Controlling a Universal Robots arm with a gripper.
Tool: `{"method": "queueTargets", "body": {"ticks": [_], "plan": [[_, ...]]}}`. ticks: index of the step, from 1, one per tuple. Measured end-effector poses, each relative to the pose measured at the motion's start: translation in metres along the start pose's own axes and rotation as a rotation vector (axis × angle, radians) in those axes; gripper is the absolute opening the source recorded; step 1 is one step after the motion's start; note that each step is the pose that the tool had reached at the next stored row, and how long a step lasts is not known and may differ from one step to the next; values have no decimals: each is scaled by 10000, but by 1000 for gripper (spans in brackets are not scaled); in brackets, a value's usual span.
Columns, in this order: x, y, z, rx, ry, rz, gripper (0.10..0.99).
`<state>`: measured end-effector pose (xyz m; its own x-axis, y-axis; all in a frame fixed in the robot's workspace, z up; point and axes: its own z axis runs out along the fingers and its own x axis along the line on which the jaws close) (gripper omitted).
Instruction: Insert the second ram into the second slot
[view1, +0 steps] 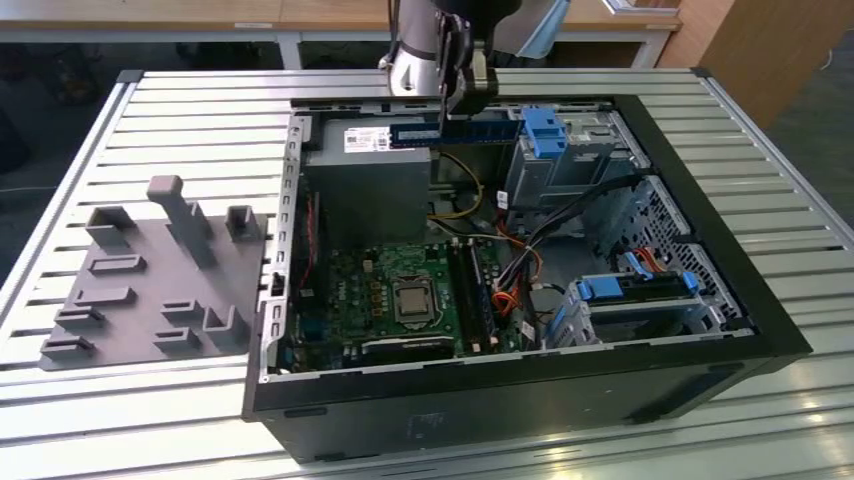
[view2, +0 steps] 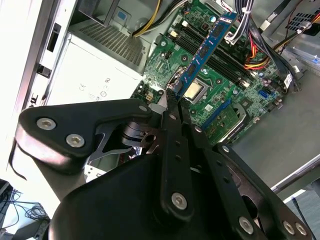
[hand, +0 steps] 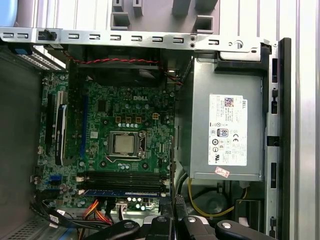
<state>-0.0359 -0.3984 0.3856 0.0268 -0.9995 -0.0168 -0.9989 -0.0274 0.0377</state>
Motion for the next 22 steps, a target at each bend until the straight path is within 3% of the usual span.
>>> {"method": "queueTargets", "body": {"ticks": [22], "plan": [[95,2,-1,0,11,0,137]]}}
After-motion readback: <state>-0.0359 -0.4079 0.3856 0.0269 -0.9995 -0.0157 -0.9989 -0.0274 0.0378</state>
